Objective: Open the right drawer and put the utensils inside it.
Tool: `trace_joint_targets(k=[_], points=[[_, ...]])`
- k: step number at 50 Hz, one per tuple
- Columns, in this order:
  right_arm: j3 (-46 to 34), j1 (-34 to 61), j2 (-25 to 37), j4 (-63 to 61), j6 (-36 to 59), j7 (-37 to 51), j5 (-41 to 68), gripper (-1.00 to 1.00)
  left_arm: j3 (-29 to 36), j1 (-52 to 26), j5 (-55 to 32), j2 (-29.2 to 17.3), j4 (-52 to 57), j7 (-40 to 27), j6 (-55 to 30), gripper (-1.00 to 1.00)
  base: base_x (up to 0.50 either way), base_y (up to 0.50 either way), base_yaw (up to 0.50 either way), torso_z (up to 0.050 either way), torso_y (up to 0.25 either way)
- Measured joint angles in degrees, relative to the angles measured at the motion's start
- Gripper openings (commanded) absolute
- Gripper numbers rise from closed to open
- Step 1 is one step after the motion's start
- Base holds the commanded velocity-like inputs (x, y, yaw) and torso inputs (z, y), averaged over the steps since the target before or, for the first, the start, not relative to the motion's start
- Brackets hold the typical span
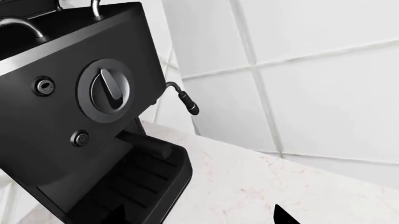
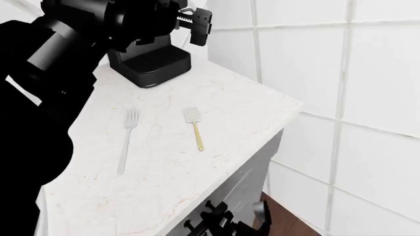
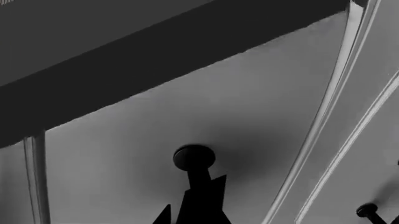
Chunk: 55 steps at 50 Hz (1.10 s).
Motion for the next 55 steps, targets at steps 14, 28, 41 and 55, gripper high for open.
trace_joint_targets(k=[14, 28, 41, 55], points=[[4.8, -15.4, 5.5, -15.5, -4.3, 1.0, 2.8, -1.0, 0.0, 0.2, 0.3, 0.0, -0.2, 1.6, -0.4, 1.0, 0.0, 0.0, 0.0, 0.0, 0.001], [7.6, -24.7, 8.7, -23.3, -8.1, 0.0, 2.5, -1.0, -0.2, 0.2, 1.1, 0.0, 0.0, 2.6, -0.7, 1.0, 0.0, 0.0, 0.0, 0.001, 0.001], [8.2, -27.2, 9.6, -25.6, -9.5, -0.2, 1.6, -1.0, -0.3, 0.3, 1.3, 0.0, 0.1, 2.8, -0.7, 1.0, 0.0, 0.0, 0.0, 0.001, 0.001], [9.2, -30.0, 9.9, -23.5, -12.1, -7.4, 0.7, -1.0, -0.3, 0.2, 1.5, 0.0, 0.0, 3.2, -0.8, 1.0, 0.0, 0.0, 0.0, 0.0, 0.001]])
